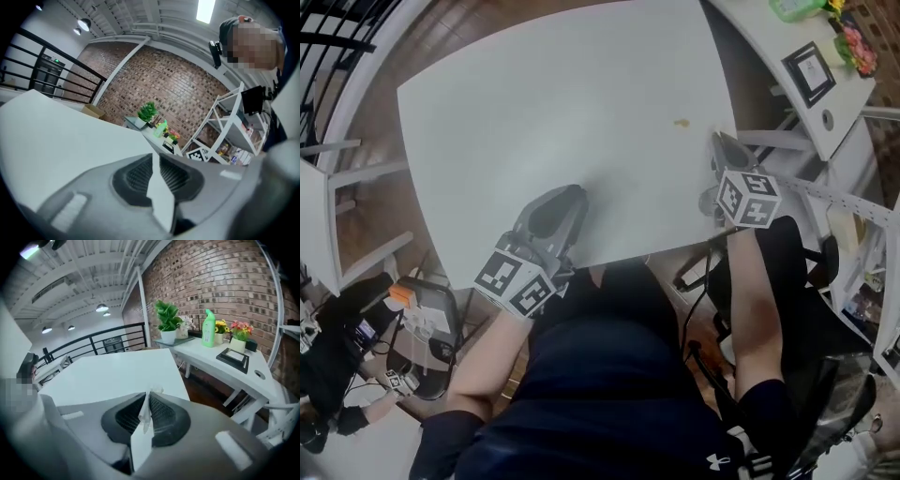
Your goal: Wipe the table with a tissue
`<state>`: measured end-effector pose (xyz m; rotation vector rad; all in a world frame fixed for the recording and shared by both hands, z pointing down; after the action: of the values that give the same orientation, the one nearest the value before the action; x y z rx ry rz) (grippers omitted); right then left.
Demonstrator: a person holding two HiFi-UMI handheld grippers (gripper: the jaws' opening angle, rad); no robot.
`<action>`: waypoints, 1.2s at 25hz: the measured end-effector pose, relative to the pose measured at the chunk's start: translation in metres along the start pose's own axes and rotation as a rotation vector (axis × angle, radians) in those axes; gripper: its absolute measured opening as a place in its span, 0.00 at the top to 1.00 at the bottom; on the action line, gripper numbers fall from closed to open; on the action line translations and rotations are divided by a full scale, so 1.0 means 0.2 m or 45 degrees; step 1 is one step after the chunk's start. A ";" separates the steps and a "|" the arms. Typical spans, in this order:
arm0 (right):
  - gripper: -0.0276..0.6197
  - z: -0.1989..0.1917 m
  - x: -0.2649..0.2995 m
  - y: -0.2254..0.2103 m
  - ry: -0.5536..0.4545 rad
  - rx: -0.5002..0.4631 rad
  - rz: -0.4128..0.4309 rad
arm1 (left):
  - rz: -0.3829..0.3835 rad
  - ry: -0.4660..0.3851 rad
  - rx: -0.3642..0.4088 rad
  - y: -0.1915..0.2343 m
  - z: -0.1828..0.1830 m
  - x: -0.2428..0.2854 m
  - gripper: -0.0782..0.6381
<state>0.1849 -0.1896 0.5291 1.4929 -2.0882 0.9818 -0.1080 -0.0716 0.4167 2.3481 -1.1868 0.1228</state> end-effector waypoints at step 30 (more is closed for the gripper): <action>0.92 -0.14 0.38 0.33 0.315 -0.349 0.064 | 0.022 0.050 -0.093 0.07 -0.05 0.12 0.83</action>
<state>0.0944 -0.2070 0.5791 1.1283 -1.9954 0.8117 -0.1024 -0.0910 0.4381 2.2627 -1.1728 0.1292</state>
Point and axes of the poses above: the fingertips, and each gripper's own axes: x forward along the fingers, y to its left, z out of its top, the point moved 5 cm from there along -x, backward along the fingers, and after that the axes turned 14 degrees about x, right-handed, at the moved point
